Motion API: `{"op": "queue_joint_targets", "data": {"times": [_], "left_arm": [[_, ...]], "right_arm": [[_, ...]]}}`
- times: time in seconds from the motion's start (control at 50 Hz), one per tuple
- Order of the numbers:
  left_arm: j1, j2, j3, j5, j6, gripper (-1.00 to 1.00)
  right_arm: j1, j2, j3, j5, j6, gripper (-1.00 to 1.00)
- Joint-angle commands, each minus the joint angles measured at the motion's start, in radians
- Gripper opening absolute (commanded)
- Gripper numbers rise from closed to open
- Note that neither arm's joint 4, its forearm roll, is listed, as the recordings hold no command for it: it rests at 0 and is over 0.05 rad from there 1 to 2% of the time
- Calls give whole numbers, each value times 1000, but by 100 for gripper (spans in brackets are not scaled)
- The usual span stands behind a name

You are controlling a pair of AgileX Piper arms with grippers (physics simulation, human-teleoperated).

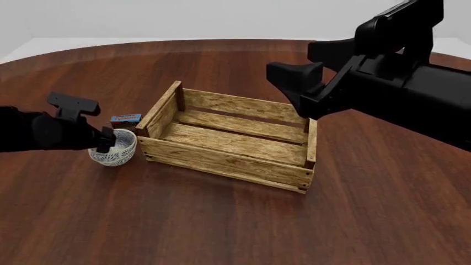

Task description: Stack the right bowl on the left bowl and place them in the tray.

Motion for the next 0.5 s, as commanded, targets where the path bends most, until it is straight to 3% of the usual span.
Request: {"op": "queue_joint_targets", "data": {"times": [0.02,0.32,0.34,0.5], "left_arm": [[17,29,1,-7,-11,100],[10,62,22,-34,-13,100],[-1,61,22,-33,-23,-100],[-8,42,24,-26,-27,-100]], "right_arm": [[-1,1,-2,1,0,100],[-1,-3,-1,3,0,100],[-1,-4,-1,3,-1,100],[-3,-8,0,3,-1,100]]}}
